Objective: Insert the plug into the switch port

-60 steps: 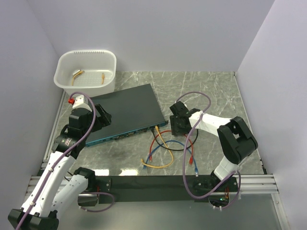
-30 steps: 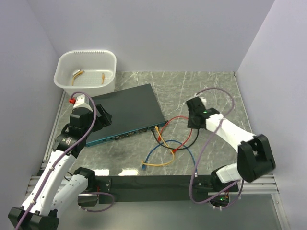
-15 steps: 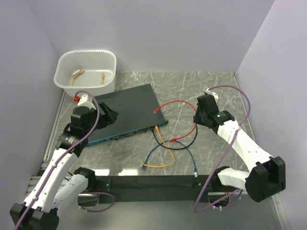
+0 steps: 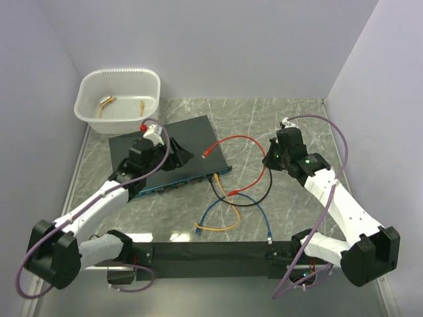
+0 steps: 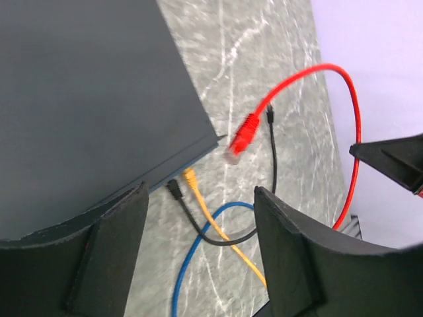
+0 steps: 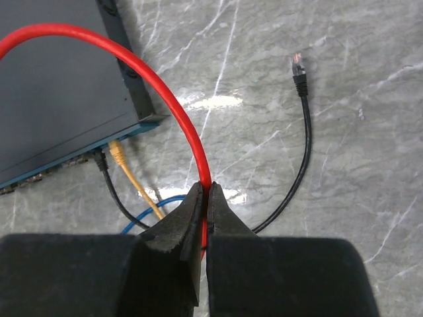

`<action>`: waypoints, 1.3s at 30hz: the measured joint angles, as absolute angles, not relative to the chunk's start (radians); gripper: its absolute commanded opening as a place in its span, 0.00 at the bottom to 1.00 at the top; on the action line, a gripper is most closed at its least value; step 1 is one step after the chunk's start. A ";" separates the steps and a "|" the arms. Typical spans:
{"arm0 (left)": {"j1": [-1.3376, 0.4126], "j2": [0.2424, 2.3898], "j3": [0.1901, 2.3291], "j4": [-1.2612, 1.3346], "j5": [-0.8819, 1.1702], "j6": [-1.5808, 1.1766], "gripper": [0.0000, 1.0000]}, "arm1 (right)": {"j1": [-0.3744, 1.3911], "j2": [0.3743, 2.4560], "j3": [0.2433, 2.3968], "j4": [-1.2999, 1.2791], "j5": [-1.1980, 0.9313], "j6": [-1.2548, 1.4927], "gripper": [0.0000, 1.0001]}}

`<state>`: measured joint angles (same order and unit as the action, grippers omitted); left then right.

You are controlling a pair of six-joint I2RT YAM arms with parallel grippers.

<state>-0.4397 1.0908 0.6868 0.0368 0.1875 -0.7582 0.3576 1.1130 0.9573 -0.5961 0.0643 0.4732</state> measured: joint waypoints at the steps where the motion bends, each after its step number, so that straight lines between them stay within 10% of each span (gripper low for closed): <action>1: -0.456 1.115 0.689 0.057 0.187 -0.765 0.68 | 0.358 1.113 0.960 -0.596 0.059 0.472 0.00; 39: -0.522 1.374 0.736 0.327 0.312 -0.811 0.35 | 0.362 1.112 0.964 -0.591 -0.021 0.463 0.00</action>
